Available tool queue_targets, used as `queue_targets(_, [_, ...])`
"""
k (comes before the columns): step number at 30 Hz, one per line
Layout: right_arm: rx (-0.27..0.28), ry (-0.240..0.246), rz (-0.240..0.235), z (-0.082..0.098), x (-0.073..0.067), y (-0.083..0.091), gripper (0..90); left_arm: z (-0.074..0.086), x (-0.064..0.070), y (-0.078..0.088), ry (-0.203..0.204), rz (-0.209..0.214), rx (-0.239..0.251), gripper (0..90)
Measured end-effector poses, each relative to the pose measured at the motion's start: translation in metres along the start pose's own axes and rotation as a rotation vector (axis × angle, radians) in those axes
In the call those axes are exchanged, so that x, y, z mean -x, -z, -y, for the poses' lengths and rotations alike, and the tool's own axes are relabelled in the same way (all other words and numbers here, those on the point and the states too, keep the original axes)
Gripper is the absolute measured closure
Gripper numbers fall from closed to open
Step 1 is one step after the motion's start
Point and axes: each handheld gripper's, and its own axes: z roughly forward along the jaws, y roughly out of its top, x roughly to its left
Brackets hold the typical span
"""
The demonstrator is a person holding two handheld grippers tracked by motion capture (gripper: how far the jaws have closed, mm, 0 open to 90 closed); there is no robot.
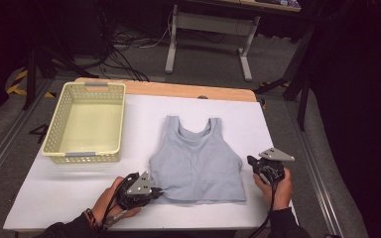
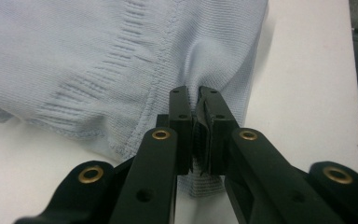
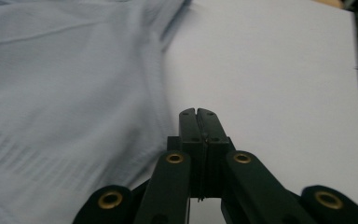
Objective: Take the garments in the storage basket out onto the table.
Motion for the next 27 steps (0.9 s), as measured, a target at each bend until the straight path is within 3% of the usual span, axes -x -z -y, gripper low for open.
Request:
queue_targets(2, [0.035,-0.062,-0.053,0.004,0.006,0.002,89.8,-0.001,0.0,-0.001,-0.002,0.003,0.001,84.9])
queue_targets(6, [0.051,-0.045,-0.057,0.007,0.003,0.003,85.4,-0.002,0.001,-0.001,-0.019,-0.01,-0.009,85.0])
queue_targets(10, [0.084,-0.026,-0.092,0.007,-0.006,0.004,83.2,0.0,0.003,-0.001,-0.067,-0.025,-0.018,85.6])
queue_targets(12, [0.096,0.006,-0.109,0.007,-0.013,0.003,81.6,0.001,0.001,-0.001,-0.062,-0.014,-0.011,85.7])
queue_targets(14, [0.073,0.034,-0.107,0.006,-0.019,0.0,77.6,0.003,-0.002,0.0,-0.051,-0.003,-0.005,85.8])
queue_targets(16, [0.049,0.034,-0.111,0.007,-0.021,-0.006,67.8,0.004,-0.002,0.001,-0.045,0.0,-0.012,85.9])
queue_targets(18, [0.029,0.031,-0.079,0.006,-0.018,-0.013,62.0,0.004,-0.002,0.003,-0.059,-0.009,-0.02,86.0])
queue_targets(21, [-0.002,0.022,-0.121,0.007,-0.008,-0.019,58.4,0.005,-0.004,0.004,-0.052,-0.006,-0.015,86.1])
queue_targets(23, [-0.05,0.021,-0.178,0.01,-0.006,-0.024,59.2,0.007,-0.007,0.006,-0.042,0.001,-0.015,86.2])
queue_targets(24, [-0.065,0.032,-0.184,0.012,-0.007,-0.026,60.6,0.007,-0.008,0.006,-0.037,0.01,-0.014,86.2])
queue_targets(27, [-0.054,0.055,-0.171,0.012,-0.009,-0.025,76.2,0.005,-0.01,0.005,-0.03,0.019,-0.024,86.3])
